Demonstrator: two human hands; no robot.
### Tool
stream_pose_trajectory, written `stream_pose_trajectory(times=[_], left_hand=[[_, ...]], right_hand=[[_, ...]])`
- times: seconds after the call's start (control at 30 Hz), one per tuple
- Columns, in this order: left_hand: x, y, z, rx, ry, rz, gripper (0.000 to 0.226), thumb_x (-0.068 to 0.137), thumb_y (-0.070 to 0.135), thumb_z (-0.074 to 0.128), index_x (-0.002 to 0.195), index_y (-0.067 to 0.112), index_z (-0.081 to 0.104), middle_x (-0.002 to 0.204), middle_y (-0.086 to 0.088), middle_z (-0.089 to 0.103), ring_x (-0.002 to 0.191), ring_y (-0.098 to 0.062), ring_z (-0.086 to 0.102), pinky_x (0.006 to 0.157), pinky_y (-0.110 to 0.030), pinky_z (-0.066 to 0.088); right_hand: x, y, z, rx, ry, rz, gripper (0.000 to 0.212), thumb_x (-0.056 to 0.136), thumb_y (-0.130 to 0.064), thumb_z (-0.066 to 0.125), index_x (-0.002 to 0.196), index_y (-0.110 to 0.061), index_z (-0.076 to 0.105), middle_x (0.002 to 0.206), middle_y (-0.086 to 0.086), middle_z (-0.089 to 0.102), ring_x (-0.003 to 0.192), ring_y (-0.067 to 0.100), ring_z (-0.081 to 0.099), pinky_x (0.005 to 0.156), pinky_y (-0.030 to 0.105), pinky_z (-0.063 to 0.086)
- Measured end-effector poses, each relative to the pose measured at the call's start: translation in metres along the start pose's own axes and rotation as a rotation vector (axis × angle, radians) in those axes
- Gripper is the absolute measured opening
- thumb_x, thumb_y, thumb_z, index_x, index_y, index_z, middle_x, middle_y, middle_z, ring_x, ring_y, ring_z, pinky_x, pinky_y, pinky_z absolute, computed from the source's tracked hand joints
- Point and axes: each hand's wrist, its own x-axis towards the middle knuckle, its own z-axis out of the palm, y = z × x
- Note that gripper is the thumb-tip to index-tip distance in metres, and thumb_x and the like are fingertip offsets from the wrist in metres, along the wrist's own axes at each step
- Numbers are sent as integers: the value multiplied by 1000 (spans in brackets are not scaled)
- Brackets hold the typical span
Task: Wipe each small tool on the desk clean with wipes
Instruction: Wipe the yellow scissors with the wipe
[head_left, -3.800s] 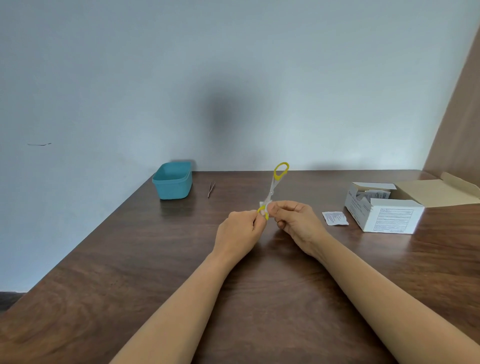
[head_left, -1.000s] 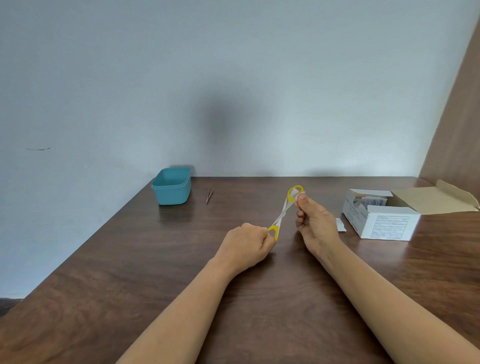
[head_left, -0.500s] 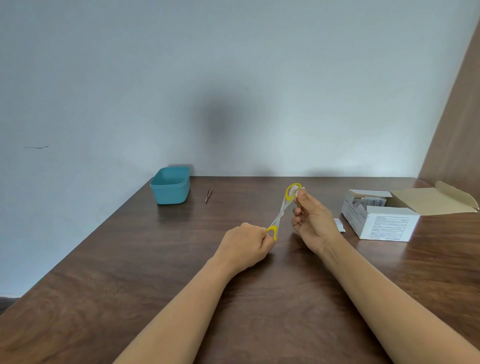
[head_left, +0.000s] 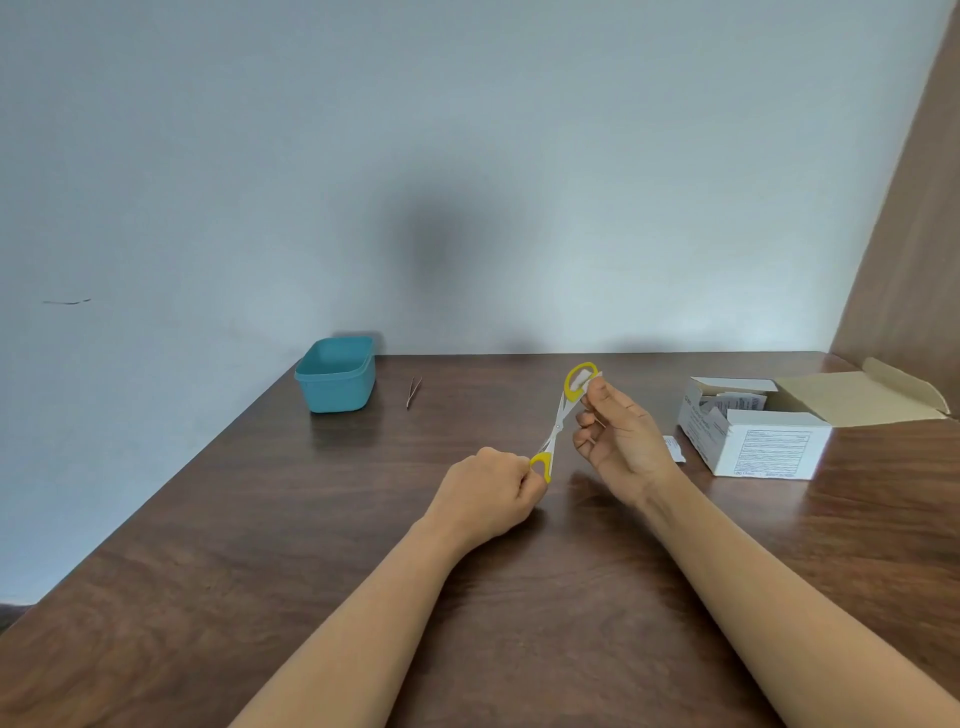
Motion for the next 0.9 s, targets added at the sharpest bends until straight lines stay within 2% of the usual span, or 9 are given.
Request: stream_pose_trajectory(times=[0.13, 0.37, 0.53, 0.73, 0.9], left_hand=[[1, -2, 1, 3, -3, 5, 48, 99, 37, 36, 58, 11, 36, 54, 2, 38, 63, -27, 43, 56, -31, 28], [1, -1, 1, -35, 10, -5, 51, 99, 38, 36, 55, 14, 32, 54, 1, 38, 62, -28, 42, 56, -31, 29], [2, -5, 4, -140, 56, -55, 54, 99, 40, 38, 53, 12, 29, 53, -3, 36, 61, -30, 40, 54, -32, 26], [2, -6, 3, -222, 83, -71, 55, 98, 39, 41, 51, 13, 27, 48, -1, 32, 56, -25, 33, 53, -32, 25], [4, -8, 5, -261, 101, -104, 56, 98, 40, 42, 52, 13, 26, 47, 0, 30, 55, -24, 31, 53, -33, 27]], right_hand=[[0, -4, -1, 2, -16, -17, 10, 76, -25, 65, 81, -17, 63, 66, -8, 52, 53, 3, 44, 48, 14, 38], [0, -8, -1, 27, 23, -18, 17, 89, -26, 61, 75, -17, 60, 60, -7, 50, 51, 3, 45, 48, 15, 38], [-1, -8, 3, 61, 24, -14, 18, 88, -30, 61, 73, -20, 60, 60, -8, 51, 52, 3, 45, 49, 16, 39], [-1, -8, 5, 101, 25, -11, 24, 90, -29, 59, 68, -22, 63, 60, -8, 51, 51, 4, 45, 48, 16, 39], [-1, -5, 6, 110, 19, -13, 19, 86, -30, 61, 69, -22, 63, 61, -8, 51, 51, 4, 44, 48, 15, 38]])
